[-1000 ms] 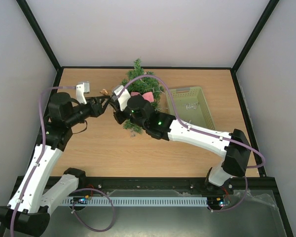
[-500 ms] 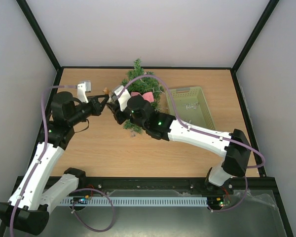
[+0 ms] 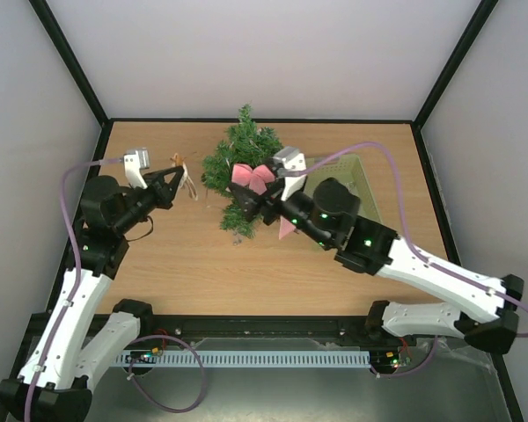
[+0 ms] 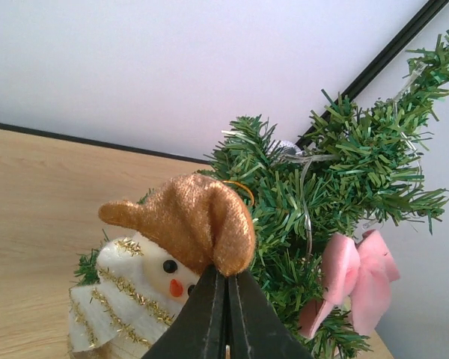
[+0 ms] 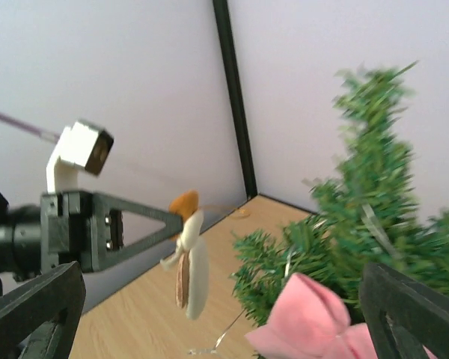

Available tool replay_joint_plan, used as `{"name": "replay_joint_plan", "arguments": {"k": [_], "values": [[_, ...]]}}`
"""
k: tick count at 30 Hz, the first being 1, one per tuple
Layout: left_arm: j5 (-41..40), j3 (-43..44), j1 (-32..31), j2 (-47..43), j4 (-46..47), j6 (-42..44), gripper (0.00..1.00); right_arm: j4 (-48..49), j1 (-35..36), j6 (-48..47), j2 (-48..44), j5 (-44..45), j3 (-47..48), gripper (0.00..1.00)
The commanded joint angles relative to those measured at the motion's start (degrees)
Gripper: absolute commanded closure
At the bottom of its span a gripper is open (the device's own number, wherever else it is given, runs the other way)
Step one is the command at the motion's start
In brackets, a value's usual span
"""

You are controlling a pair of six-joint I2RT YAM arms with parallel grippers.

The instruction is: Decorate the small christmas tree

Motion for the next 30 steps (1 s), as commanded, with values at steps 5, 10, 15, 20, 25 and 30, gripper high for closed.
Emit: {"name": "replay_joint_plan", "arguments": {"k": [5,10,15,20,25,30], "values": [[6.65,-5.7,1.27,-0.15,13.23,-0.3,0.98,-3.51,0.27,0.45,-7.16,6.96,-3.29,0.02],[9.74,-7.97,1.27,-0.31,17.33,-1.51,0.98,-4.21,0.26,0.23,-8.12,7.56,-4.14,0.02],[10.75,-10.1,1.33,-1.94,17.05,-0.69,0.98,-4.23,0.22,-0.39,-8.16,7.97,-4.32,0.02],[12.34,-11.1,1.29,-2.56,16.94,0.41,0.98,-3.73,0.22,-0.51,-7.91,7.91,-4.51,0.02],[10.93,-10.13,1.36,-2.25,12.66,3.69,0.98,-3.52,0.22,-0.61,-7.38,7.88,-4.61,0.02],[10.01,-9.43,1.93,-1.53,10.36,5.08,0.98,-3.8,0.23,-1.36,-4.94,8.79,-3.43,0.02]]}}
